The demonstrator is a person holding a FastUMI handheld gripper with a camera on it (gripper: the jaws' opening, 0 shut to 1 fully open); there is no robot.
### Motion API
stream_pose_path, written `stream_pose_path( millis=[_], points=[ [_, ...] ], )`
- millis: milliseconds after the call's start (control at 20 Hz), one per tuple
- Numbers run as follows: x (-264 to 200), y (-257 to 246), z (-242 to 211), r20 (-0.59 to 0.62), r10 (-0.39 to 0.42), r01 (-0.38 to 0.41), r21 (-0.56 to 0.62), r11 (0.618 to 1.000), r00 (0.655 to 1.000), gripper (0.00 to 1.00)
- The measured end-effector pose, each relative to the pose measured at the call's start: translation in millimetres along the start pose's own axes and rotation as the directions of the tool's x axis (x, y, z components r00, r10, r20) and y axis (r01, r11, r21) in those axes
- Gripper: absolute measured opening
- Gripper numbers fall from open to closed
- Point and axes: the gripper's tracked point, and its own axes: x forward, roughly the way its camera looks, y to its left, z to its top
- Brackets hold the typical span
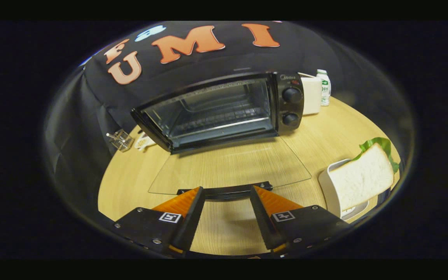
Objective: Open the toaster oven, put the food inside, and close the toaster oven door.
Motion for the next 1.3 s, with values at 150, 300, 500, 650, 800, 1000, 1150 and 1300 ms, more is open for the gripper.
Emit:
stream_pose_path(
  millis=[150, 300, 500, 650, 800, 1000, 1150, 1300],
  points=[
    [11.5, -2.8, -11.6, -0.032, -0.048, 0.047, -0.052, 0.998, 0.998, 0.75],
    [15.9, -1.5, -12.2, -0.017, -0.081, 0.077, -0.164, 0.983, 0.997, 0.76],
    [13.8, 1.9, -8.8, -0.014, -0.049, 0.045, -0.2, 0.979, 0.999, 0.8],
    [-2.0, -2.5, 8.9, 0.016, 0.007, -0.005, -0.117, 0.993, 1.0, 0.83],
    [-22.4, -24.8, 26.9, 0.056, 0.008, -0.003, -0.084, 0.996, 0.998, 0.84],
    [-50.4, -64.0, 38.7, 0.084, -0.022, 0.026, -0.049, 0.998, 0.996, 0.87],
    [-72.9, -97.9, 39.7, 0.081, -0.032, 0.033, -0.008, 0.999, 0.996, 0.9],
    [-93.6, -137.2, 45.1, 0.088, -0.062, 0.062, 0.001, 0.998, 0.994, 0.99]
  ],
)
